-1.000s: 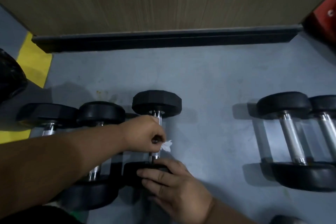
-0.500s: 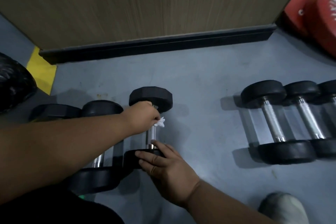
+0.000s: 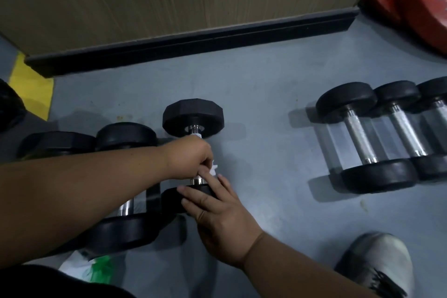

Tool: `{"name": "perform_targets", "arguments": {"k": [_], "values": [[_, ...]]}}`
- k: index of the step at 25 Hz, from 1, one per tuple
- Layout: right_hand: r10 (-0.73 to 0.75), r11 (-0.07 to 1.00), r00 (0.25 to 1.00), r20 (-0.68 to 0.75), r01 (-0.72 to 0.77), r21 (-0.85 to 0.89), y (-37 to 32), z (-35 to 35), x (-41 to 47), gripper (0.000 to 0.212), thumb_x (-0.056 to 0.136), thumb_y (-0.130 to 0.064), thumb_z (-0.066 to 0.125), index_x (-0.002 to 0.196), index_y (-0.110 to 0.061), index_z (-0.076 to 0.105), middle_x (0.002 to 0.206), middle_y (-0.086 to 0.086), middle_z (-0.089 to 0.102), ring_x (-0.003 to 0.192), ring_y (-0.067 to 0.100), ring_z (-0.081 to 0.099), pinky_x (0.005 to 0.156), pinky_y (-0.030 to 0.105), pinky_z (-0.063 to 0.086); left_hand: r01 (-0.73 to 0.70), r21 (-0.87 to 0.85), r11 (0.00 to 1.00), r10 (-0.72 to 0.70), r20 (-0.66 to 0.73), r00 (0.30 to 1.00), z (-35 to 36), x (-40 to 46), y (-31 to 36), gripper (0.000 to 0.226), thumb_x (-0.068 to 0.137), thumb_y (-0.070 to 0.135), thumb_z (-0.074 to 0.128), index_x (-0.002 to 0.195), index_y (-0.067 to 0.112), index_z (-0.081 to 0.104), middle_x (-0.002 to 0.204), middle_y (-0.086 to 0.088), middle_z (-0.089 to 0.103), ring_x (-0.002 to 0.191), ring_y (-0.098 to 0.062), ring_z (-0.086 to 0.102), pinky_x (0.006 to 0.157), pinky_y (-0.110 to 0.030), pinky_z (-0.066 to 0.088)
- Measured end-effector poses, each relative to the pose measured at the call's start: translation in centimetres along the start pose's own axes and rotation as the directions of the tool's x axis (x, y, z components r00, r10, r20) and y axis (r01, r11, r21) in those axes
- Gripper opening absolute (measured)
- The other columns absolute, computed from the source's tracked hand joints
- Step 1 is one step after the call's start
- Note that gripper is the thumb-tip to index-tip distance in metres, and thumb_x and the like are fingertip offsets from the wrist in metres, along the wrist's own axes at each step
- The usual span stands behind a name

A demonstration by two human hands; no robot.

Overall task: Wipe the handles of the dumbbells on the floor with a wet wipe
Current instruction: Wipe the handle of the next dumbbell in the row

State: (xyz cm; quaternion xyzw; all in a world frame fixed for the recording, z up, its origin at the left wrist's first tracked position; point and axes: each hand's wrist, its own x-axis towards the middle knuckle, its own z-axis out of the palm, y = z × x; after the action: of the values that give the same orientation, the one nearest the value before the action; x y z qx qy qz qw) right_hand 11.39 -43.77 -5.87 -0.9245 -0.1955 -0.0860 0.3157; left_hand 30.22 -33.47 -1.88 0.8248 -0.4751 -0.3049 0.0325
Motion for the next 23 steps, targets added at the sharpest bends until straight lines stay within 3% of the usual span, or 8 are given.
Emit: {"name": "perform_targets", "arguments": {"k": [6,10,14,17,20,23], "values": [[-0.017,1.000,1.000,-0.003,0.017,0.015,0.0,0.4,0.5,0.046,0.090,-0.018,0.057,0.136,-0.018,0.061,0.160,-0.012,0.037,0.134,0.041,0.043,0.103,0.059,0.036,0.117,0.006,0.993,-0.114,-0.197,0.974,-2.2,0.4,-2.0,0.013,0.087,0.021,0.063,0.084,0.016,0.074,0.090,0.004,0.062,0.086,-0.017,0.061,0.079,-0.036,0.051],[-0.024,1.000,0.999,-0.035,0.024,0.005,-0.3,0.9,1.0,0.043,0.092,-0.016,0.059,0.134,-0.019,0.063,0.158,-0.012,0.040,0.129,0.039,0.048,0.100,0.055,0.038,0.040,-0.002,0.999,-0.039,-0.257,0.966,-1.1,-0.2,-2.5,0.016,0.089,0.026,0.064,0.084,0.015,0.075,0.086,0.004,0.062,0.087,-0.015,0.060,0.079,-0.033,0.050],[-0.005,1.000,0.999,-0.044,0.004,-0.013,-0.4,1.1,1.4,0.042,0.092,-0.015,0.060,0.133,-0.023,0.063,0.155,-0.013,0.044,0.130,0.038,0.047,0.100,0.055,0.038,-0.161,0.083,0.983,0.175,-0.213,0.961,0.7,-1.1,-1.6,0.027,0.088,0.034,0.058,0.069,0.019,0.069,0.074,0.006,0.059,0.076,-0.014,0.058,0.070,-0.028,0.048],[-0.010,0.999,0.999,-0.041,0.008,-0.033,-1.3,1.3,1.8,0.039,0.094,-0.019,0.057,0.132,-0.024,0.064,0.153,-0.013,0.047,0.129,0.037,0.048,0.103,0.053,0.036,-0.218,0.086,0.972,0.230,-0.185,0.955,1.4,-1.7,-1.2,0.023,0.082,0.028,0.062,0.061,0.021,0.059,0.070,0.007,0.055,0.072,-0.013,0.054,0.065,-0.024,0.044],[-0.002,0.999,1.000,-0.015,0.001,-0.048,-2.1,1.6,2.2,0.038,0.096,-0.024,0.055,0.133,-0.025,0.064,0.153,-0.013,0.046,0.129,0.036,0.045,0.105,0.049,0.033,-0.129,0.081,0.988,0.144,-0.231,0.962,0.9,-1.3,-2.2,0.017,0.083,0.020,0.071,0.066,0.018,0.065,0.073,0.005,0.059,0.075,-0.014,0.055,0.069,-0.022,0.040],[0.000,1.000,1.000,0.000,0.000,-0.030,-2.3,1.6,2.4,0.040,0.096,-0.025,0.053,0.134,-0.024,0.063,0.155,-0.014,0.044,0.129,0.037,0.044,0.106,0.049,0.032,0.003,0.024,1.000,0.004,-0.275,0.961,-0.4,-0.5,-3.4,0.013,0.087,0.019,0.065,0.077,0.014,0.072,0.079,0.006,0.058,0.083,-0.014,0.058,0.075,-0.030,0.048]]}}
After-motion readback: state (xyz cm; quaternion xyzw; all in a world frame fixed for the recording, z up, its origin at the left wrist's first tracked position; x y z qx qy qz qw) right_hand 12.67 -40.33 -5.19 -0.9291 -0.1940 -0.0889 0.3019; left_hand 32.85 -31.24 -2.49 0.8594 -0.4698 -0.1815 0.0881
